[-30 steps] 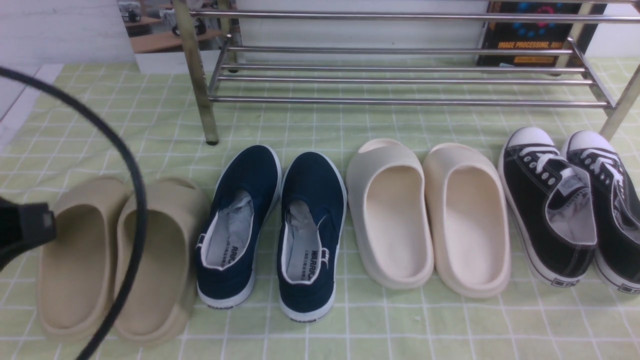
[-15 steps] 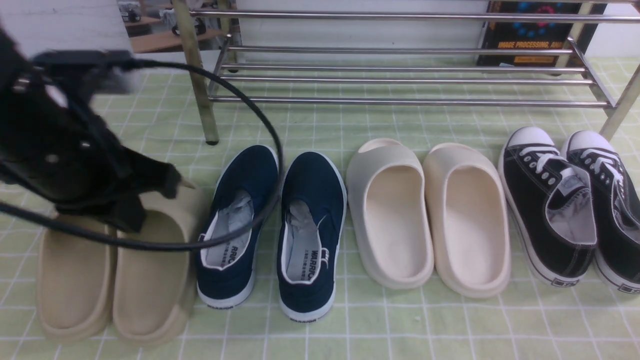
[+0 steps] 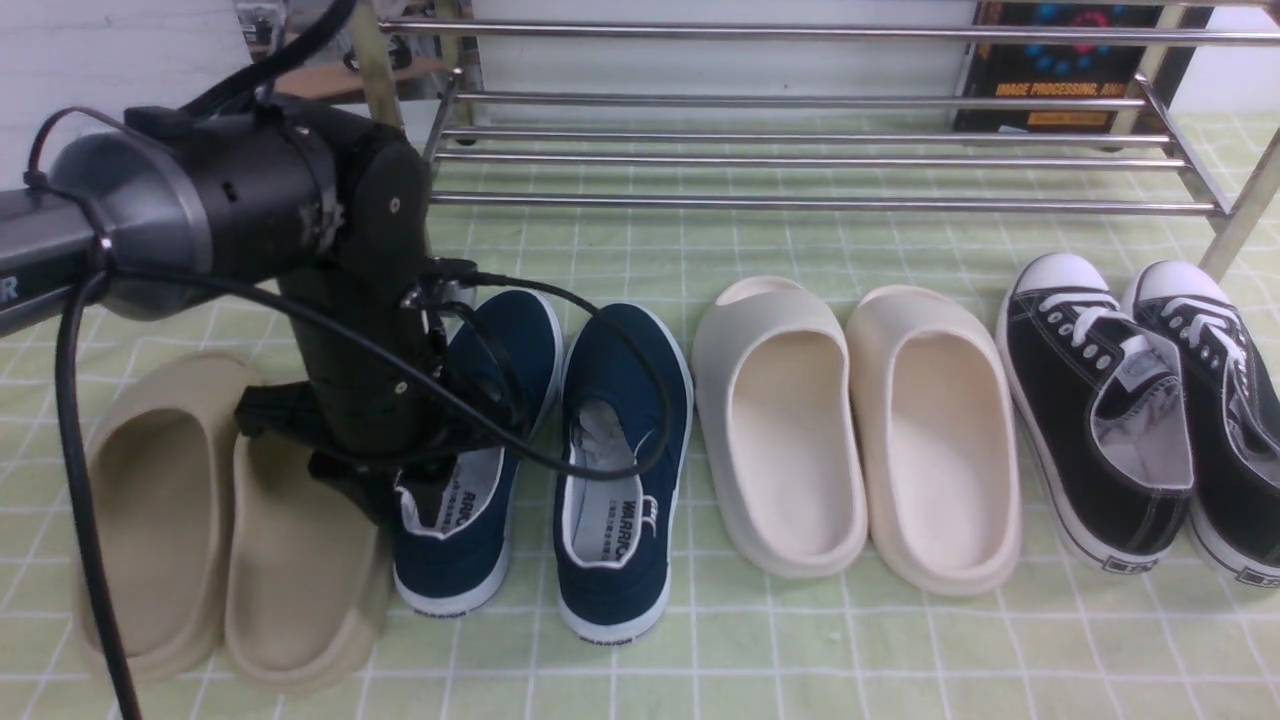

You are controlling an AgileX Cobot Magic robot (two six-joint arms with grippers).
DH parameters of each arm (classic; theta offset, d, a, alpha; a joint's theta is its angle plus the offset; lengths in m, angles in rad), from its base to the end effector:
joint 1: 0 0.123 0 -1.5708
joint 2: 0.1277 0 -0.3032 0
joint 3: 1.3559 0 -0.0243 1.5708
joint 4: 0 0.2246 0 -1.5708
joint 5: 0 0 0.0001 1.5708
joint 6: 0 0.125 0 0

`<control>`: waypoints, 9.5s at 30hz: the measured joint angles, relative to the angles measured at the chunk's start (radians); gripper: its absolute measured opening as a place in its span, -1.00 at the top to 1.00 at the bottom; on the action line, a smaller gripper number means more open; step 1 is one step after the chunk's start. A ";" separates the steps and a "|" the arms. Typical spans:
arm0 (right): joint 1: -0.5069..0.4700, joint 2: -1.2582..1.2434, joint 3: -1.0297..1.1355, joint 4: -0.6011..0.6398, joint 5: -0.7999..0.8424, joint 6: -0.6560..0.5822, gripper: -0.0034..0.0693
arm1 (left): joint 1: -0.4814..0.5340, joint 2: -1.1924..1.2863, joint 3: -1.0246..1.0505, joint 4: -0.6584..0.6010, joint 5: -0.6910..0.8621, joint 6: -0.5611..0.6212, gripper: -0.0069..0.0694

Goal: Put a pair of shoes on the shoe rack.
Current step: Use the left arm to grab the shoe closest to it, then use the left arm to put a shoe into the shoe rack, then use the left arm to grab the shoe closest to it, then use the left arm to put a shoe into the shoe rack

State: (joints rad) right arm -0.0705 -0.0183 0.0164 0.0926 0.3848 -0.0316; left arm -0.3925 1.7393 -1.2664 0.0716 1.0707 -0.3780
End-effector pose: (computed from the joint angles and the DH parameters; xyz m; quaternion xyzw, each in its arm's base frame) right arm 0.0399 0.0015 0.1640 0.0397 0.8021 0.0091 0.5958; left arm 0.2987 -0.1152 0.2271 0.0226 0.9976 0.0085 0.0651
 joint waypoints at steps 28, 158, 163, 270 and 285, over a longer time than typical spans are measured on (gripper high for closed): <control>0.000 0.000 0.000 0.000 0.000 0.000 0.25 | 0.000 0.070 -0.005 0.044 -0.047 -0.072 0.74; 0.000 0.000 0.000 -0.001 0.000 0.000 0.25 | 0.083 0.401 -0.629 -0.040 -0.402 -0.023 0.49; 0.000 0.000 0.000 -0.001 0.000 0.000 0.25 | 0.084 0.395 -0.734 -0.020 -0.281 -0.025 -0.01; 0.000 0.000 0.000 -0.001 0.000 0.000 0.25 | -0.011 0.337 -0.641 -0.133 -0.359 -0.101 0.79; 0.000 0.000 0.000 -0.001 0.000 0.000 0.25 | 0.009 0.416 -0.681 -0.169 -0.525 -0.101 0.79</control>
State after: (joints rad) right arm -0.0705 -0.0183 0.0164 0.0916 0.3848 -0.0316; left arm -0.3832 2.1551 -1.9474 -0.0978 0.5456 -0.4789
